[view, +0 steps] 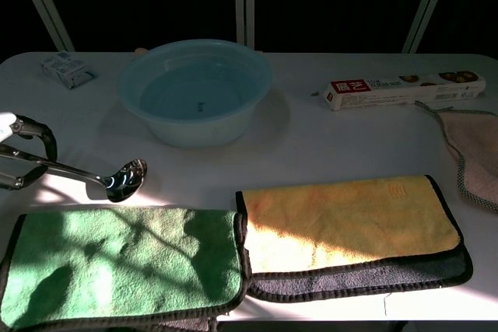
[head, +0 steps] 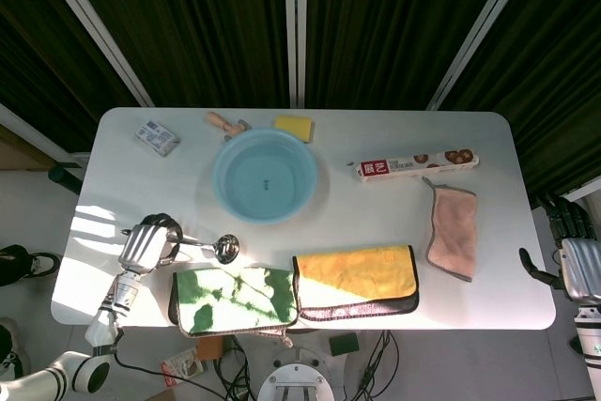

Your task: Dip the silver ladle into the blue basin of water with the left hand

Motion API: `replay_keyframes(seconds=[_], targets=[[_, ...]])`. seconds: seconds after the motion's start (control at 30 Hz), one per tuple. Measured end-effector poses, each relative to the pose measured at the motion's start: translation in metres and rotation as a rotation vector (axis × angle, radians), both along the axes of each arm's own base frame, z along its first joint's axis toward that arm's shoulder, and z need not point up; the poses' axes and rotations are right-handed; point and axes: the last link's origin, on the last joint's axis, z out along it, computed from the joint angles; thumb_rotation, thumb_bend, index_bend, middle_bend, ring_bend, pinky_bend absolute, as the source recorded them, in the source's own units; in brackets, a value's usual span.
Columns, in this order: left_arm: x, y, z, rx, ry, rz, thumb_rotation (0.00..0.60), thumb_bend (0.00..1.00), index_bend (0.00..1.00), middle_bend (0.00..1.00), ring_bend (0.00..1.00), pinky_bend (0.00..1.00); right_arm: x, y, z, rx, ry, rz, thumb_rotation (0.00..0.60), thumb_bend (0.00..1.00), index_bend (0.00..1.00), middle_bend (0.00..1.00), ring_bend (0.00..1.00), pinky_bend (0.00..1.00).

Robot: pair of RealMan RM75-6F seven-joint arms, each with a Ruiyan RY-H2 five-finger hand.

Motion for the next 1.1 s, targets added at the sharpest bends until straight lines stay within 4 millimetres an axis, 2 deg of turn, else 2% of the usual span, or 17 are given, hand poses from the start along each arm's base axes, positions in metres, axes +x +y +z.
replay_keyframes(seconds=[0.2, 0.47, 0.6, 0.83, 1.1], targets=[[0.0, 0.0, 0.008, -0.001, -0.033, -0.004, 0.6, 0.49, 0.82, 0.5, 0.41, 0.39, 0.001, 0.0, 0.0, -0.002, -0.005, 0.004, 0.6, 0.42, 0.1, 0.0, 0.0, 0.0], [0.005, 0.001, 0.026, 0.047, -0.07, -0.034, 0.6, 0.49, 0.86, 0.57, 0.51, 0.68, 0.001, 0.0, -0.002, -0.008, -0.009, 0.011, 0.6, 0.42, 0.1, 0.0, 0.0, 0.0], [0.007, 0.001, 0.036, 0.064, -0.084, -0.053, 0.6, 0.5, 0.86, 0.6, 0.55, 0.71, 0.002, 0.001, -0.001, -0.008, -0.009, 0.013, 0.6, 0.42, 0.1, 0.0, 0.0, 0.0], [0.009, 0.0, 0.04, 0.065, -0.085, -0.058, 0.6, 0.5, 0.87, 0.65, 0.66, 0.8, 0.002, 0.002, -0.001, -0.004, -0.01, 0.015, 0.6, 0.42, 0.1, 0.0, 0.0, 0.0], [0.014, 0.001, 0.05, 0.074, -0.093, -0.075, 0.6, 0.5, 0.87, 0.68, 0.75, 0.84, 0.001, 0.001, 0.0, -0.005, -0.012, 0.012, 0.6, 0.42, 0.1, 0.0, 0.0, 0.0]])
